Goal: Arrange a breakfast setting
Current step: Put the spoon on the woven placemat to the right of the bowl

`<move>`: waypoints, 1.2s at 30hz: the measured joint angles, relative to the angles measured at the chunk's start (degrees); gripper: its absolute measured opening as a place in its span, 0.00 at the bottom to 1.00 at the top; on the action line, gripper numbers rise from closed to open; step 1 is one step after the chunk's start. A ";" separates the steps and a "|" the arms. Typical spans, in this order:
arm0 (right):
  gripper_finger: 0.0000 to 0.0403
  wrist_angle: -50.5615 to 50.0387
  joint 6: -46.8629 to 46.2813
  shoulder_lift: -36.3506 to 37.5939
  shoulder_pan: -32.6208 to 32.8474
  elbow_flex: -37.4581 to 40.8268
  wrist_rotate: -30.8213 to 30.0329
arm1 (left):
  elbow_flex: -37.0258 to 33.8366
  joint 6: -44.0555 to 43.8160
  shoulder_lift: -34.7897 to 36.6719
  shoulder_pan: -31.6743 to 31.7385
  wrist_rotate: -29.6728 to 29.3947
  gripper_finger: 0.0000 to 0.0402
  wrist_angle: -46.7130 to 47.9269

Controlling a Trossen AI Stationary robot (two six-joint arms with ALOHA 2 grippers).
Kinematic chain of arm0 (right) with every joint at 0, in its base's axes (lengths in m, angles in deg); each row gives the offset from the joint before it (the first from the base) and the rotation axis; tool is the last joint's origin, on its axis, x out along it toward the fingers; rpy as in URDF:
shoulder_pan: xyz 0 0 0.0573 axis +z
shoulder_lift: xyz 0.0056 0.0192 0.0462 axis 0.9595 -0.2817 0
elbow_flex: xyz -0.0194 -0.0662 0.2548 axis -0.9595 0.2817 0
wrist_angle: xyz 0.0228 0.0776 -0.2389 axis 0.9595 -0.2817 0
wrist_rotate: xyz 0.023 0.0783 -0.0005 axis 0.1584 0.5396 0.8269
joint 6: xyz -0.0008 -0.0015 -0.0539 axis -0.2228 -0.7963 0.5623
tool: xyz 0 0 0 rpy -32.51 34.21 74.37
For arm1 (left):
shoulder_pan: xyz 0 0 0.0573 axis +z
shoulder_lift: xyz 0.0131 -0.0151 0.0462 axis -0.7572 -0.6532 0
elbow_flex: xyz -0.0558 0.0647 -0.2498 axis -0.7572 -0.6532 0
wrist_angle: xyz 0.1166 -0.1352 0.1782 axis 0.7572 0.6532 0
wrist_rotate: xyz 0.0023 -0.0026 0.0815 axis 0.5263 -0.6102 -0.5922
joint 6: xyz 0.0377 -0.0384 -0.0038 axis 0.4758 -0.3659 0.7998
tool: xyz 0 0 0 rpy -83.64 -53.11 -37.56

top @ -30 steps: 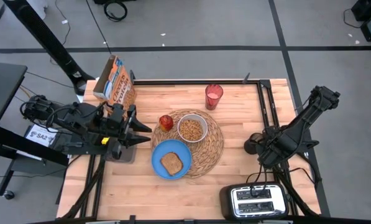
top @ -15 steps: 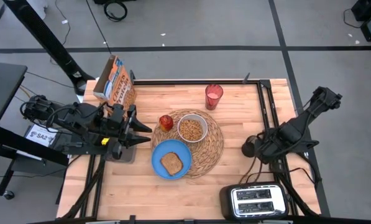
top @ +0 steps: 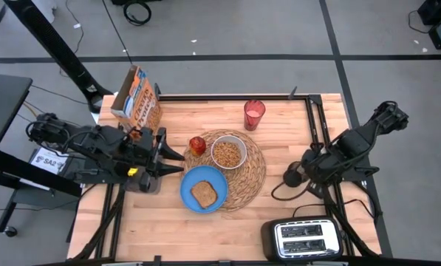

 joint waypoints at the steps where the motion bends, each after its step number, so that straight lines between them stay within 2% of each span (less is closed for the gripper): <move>1: 0.02 0.00 -1.63 -0.02 -0.11 -0.89 0.26 | 0.08 0.05 -0.28 -0.17 -0.03 0.38 -0.50; 10: 0.02 0.20 -15.81 -0.05 -0.80 -11.68 2.82 | 0.01 -0.40 -1.32 -2.74 -1.24 0.38 -0.81; 15: 0.02 4.24 -17.80 -0.09 -1.45 -16.53 -4.62 | -0.01 -0.03 -3.89 -3.14 -3.72 0.41 -1.66; 18: 0.02 10.00 -17.75 -0.09 -2.88 -16.73 -10.82 | 0.04 4.83 -6.52 -3.14 -5.91 0.46 -5.15; 23: 0.02 27.89 -18.16 -0.20 -7.26 -12.22 -23.38 | 0.04 22.06 -13.55 -3.01 -10.78 0.56 -14.24; 28: 0.02 50.53 -15.78 -0.22 -11.17 -5.39 -33.48 | 0.04 54.38 -21.53 -2.87 -21.18 0.59 -27.69; 30: 0.02 58.41 -13.53 -0.24 -13.25 -2.98 -34.13 | 0.04 68.02 -24.64 -2.53 -27.47 0.59 -34.50; 33: 0.02 69.75 -11.42 -0.22 -16.21 0.65 -32.75 | 0.04 82.94 -28.27 -1.34 -34.05 0.57 -44.61; 36: 0.02 79.57 -10.80 -0.22 -18.13 3.69 -30.16 | 0.04 90.49 -30.44 1.01 -37.39 0.56 -49.30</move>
